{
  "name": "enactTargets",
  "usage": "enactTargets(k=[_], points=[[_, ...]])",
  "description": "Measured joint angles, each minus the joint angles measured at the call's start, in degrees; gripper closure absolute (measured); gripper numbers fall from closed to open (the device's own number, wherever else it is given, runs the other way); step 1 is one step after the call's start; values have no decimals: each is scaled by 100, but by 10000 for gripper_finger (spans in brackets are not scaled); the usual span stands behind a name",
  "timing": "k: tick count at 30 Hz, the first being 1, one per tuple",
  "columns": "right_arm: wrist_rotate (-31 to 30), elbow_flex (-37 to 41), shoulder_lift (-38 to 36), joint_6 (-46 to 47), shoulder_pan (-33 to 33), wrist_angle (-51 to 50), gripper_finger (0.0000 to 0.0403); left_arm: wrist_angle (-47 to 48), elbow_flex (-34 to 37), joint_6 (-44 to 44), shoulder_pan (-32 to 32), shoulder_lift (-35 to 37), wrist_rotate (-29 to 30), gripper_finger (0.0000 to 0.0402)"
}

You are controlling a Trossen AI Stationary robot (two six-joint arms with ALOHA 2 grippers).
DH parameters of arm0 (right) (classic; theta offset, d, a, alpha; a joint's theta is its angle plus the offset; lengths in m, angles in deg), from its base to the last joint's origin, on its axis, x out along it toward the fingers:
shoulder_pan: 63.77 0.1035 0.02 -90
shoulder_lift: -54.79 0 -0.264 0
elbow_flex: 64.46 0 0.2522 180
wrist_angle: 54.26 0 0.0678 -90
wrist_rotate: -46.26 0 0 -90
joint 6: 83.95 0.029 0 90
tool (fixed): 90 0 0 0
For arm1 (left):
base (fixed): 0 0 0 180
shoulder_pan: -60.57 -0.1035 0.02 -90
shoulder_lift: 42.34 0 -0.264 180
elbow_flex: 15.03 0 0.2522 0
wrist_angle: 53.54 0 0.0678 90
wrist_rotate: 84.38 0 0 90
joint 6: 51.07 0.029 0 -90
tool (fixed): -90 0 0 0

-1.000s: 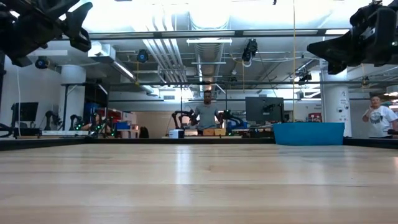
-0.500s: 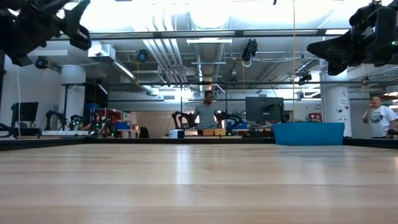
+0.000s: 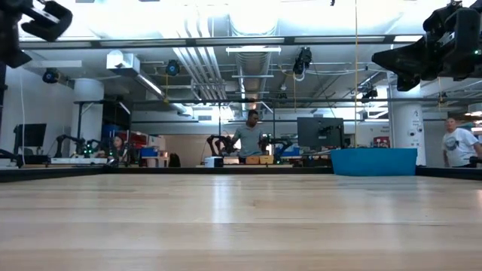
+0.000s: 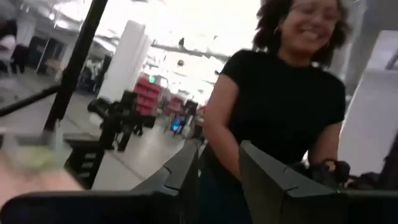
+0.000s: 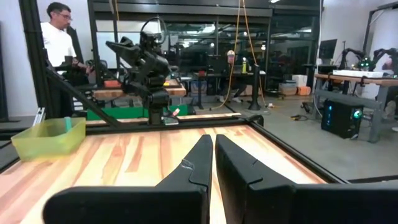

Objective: Sort blocks
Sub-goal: Return to Home Position

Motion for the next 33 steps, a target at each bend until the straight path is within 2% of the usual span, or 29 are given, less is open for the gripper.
enactTargets(k=[3,6,9,12,14,16,18,21,25,27,28,30,33], points=[[0,0,9,0,0,1,390,36,0,-275,77,333,339,308],[2,0,26,0,-1,0,390,-153,-3,389,232,457,1273,308],[1,0,65,0,0,20,390,-190,0,1718,451,457,1501,308],[0,0,88,0,0,15,390,51,0,3251,775,457,973,308],[0,0,98,0,0,-2,390,551,0,4453,1013,457,558,308],[0,0,97,0,0,-1,390,1616,5,5606,1264,457,781,308],[0,0,98,0,0,-1,390,2698,22,6433,1566,456,2015,308],[0,0,98,0,-1,-1,390,3148,48,7255,2027,459,4512,308],[0,0,98,0,0,-1,390,3258,48,7401,2422,459,8086,308],[0,0,98,0,0,-1,390,3332,48,7318,2599,459,9515,308],[0,0,98,0,-1,-1,390,3399,48,7317,2670,459,10035,308],[0,0,101,0,0,0,390,3634,48,7379,2757,459,10512,308],[0,0,101,0,0,0,390,4247,48,7593,2780,459,10147,308]])
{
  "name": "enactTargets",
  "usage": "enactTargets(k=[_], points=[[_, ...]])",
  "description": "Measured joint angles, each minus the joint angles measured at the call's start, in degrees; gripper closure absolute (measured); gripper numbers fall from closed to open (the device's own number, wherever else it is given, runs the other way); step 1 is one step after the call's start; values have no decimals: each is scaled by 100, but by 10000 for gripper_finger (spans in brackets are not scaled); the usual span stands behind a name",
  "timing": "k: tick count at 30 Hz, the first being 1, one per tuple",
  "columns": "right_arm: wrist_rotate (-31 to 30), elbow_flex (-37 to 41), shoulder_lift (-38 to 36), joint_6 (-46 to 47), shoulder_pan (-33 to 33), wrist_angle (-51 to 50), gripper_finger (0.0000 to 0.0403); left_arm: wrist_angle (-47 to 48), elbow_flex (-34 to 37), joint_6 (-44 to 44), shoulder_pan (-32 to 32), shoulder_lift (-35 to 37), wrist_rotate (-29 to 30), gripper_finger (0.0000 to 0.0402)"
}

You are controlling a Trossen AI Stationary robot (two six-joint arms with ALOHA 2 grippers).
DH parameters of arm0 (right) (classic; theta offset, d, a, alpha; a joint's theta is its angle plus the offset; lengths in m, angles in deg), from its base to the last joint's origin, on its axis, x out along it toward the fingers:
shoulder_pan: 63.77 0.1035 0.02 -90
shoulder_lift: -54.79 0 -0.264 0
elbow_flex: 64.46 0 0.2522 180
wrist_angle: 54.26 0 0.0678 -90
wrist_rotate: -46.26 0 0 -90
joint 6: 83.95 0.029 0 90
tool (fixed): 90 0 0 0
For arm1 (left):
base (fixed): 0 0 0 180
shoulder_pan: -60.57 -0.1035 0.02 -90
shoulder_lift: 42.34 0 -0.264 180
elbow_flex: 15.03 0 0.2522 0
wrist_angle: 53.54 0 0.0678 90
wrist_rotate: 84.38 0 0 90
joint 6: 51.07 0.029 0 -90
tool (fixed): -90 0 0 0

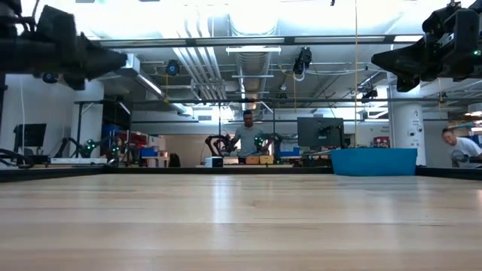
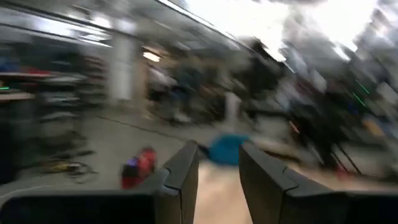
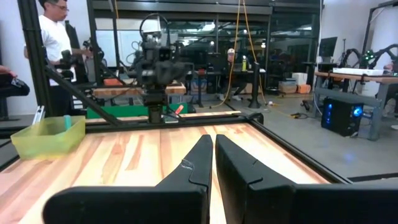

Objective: Sort blocks
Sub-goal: Return to Home Position

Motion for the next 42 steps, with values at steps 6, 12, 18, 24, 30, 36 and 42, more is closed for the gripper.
enactTargets(k=[6,12,18,24,30,36,42], points=[[0,0,0,0,-1,1,390,1074,0,148,0,-2,-1533,308],[0,0,0,0,0,1,390,1088,0,511,0,0,-1643,308],[0,0,0,0,0,1,390,1108,-35,524,0,-91,-1643,308],[0,0,0,0,0,1,390,1097,-44,524,0,-146,-1643,308],[0,0,0,0,-1,1,390,1089,-46,524,0,-160,-1643,308],[0,0,0,0,0,1,390,1084,-50,524,0,-160,-1643,308],[0,0,0,0,0,1,390,1073,-50,524,0,-160,-1643,308]])
